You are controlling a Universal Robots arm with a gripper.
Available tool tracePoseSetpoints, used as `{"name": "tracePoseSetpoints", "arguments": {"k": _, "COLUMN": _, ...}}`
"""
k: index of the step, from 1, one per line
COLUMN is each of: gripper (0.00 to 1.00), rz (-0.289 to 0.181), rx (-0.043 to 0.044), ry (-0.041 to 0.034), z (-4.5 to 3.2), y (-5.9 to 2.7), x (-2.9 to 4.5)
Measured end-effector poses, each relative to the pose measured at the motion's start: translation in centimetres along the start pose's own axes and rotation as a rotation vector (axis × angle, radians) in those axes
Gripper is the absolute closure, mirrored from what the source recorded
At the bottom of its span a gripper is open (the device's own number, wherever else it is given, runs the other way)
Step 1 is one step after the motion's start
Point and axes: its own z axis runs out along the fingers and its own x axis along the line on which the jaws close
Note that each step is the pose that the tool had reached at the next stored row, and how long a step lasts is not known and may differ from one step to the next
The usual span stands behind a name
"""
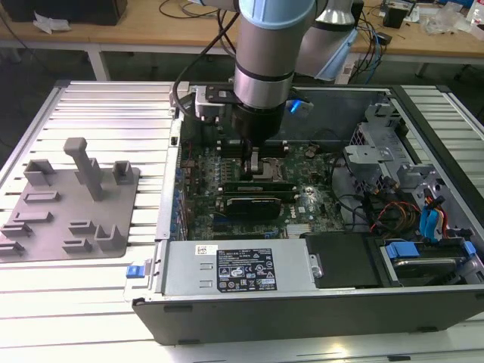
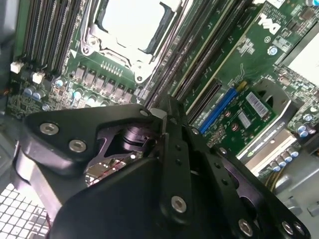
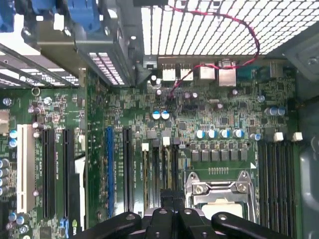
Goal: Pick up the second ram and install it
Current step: 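Press down the second ram until it locks into place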
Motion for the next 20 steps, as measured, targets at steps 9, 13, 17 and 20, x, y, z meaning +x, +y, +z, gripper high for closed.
{"name": "tracePoseSetpoints", "arguments": {"k": 9, "gripper": 0.92, "rz": 0.000, "rx": 0.0001, "ry": -0.0001, "z": 0.51, "y": -0.01, "x": -0.16}}
{"name": "tracePoseSetpoints", "arguments": {"k": 13, "gripper": 0.92, "rz": 0.000, "rx": -0.0001, "ry": 0.0001, "z": 1.00, "y": -0.03, "x": -0.14}}
{"name": "tracePoseSetpoints", "arguments": {"k": 17, "gripper": 0.92, "rz": 0.000, "rx": -0.0001, "ry": 0.0001, "z": 1.27, "y": -0.05, "x": -0.13}}
{"name": "tracePoseSetpoints", "arguments": {"k": 20, "gripper": 0.92, "rz": 0.000, "rx": -0.0001, "ry": 0.0001, "z": 1.51, "y": -0.05, "x": -0.13}}
